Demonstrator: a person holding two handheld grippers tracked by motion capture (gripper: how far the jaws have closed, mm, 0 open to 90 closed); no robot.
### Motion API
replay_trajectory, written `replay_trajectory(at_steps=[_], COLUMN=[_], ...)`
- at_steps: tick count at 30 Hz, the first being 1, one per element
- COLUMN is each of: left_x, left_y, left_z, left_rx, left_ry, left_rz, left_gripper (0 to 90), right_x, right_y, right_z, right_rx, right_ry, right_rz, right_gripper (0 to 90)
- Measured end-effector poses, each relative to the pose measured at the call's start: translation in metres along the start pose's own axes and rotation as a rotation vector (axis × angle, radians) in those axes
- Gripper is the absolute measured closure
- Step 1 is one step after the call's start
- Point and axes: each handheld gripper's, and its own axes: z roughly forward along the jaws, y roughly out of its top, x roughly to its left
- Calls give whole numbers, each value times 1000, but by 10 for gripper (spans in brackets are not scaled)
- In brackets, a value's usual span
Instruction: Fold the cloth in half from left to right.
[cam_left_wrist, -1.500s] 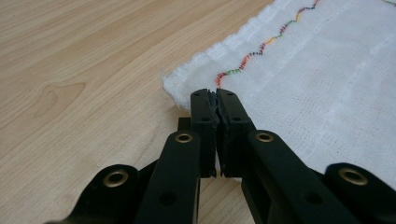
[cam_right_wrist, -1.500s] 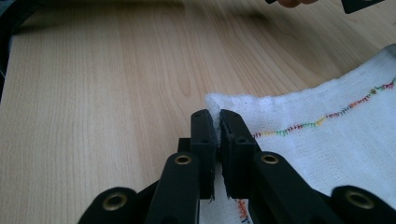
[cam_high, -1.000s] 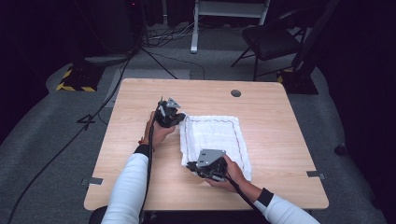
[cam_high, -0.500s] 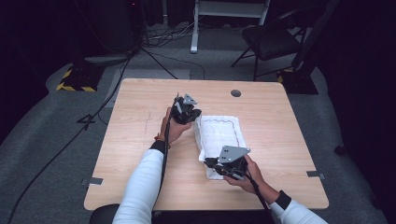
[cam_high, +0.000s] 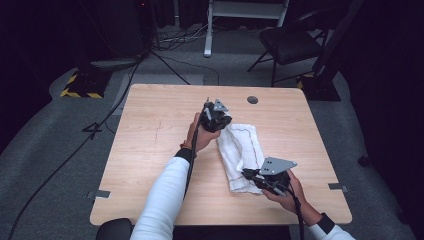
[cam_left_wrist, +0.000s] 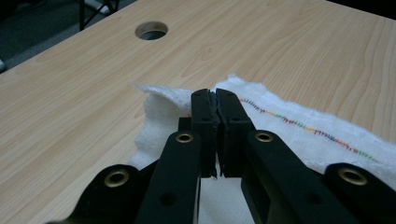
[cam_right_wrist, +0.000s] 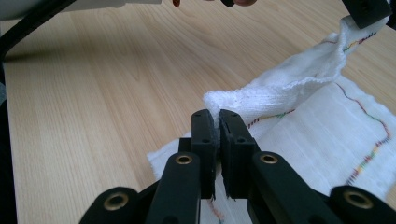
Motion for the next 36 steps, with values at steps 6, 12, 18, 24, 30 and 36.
replay_trajectory(at_steps=[6, 12, 18, 24, 30, 36], left_x=[-14, -26, -33, -46, -52, -65], left_y=[10, 15, 21, 25, 20, 1], left_z=[20, 38, 57, 66, 38, -8], left_rx=[11, 21, 33, 56, 43, 29], left_ry=[-24, -42, -50, -50, -38, -82], left_rz=[25, 47, 53, 71, 52, 106], left_gripper=[869, 869, 868, 714, 395, 260], right_x=[-4, -7, -11, -15, -23, -31], right_y=[-11, -23, -31, -46, -58, -57], right_z=[-12, -19, -27, -32, -42, -51], right_rx=[13, 35, 47, 94, 91, 72], right_ry=[-16, -20, -43, -63, -60, -117], right_rz=[15, 37, 50, 69, 119, 131], right_gripper=[850, 850, 848, 706, 532, 476])
